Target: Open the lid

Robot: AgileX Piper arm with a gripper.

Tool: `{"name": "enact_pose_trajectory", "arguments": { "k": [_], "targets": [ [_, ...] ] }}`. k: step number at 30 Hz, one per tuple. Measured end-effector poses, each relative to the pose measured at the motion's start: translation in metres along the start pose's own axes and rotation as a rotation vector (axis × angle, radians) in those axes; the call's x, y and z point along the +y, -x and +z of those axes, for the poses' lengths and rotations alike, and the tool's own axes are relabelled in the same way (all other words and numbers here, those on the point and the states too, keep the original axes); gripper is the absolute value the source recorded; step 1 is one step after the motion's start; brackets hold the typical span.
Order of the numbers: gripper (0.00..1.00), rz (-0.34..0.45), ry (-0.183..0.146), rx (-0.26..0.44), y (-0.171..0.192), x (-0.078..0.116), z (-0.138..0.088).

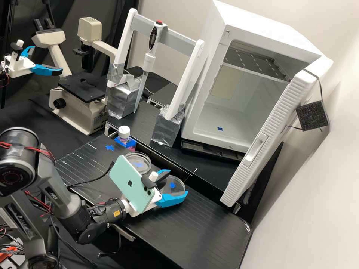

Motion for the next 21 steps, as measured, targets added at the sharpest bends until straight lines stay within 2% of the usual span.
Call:
{"name": "enact_pose_trajectory", "arguments": {
  "k": [7, 10, 12, 17, 21],
  "targets": [
    [1.0, 0.028, -0.009, -0.008, 0.002, 0.005, 0.001],
    [1.0, 0.071, -0.04, -0.008, 0.005, 0.012, 0.0],
    [1.0, 0.106, -0.08, 0.006, 0.009, 0.018, -0.002],
    [1.0, 0.124, -0.15, 0.089, 0.019, 0.026, -0.016],
    [1.0, 0.094, -0.159, 0.163, 0.022, 0.023, -0.028]
  ]
}}
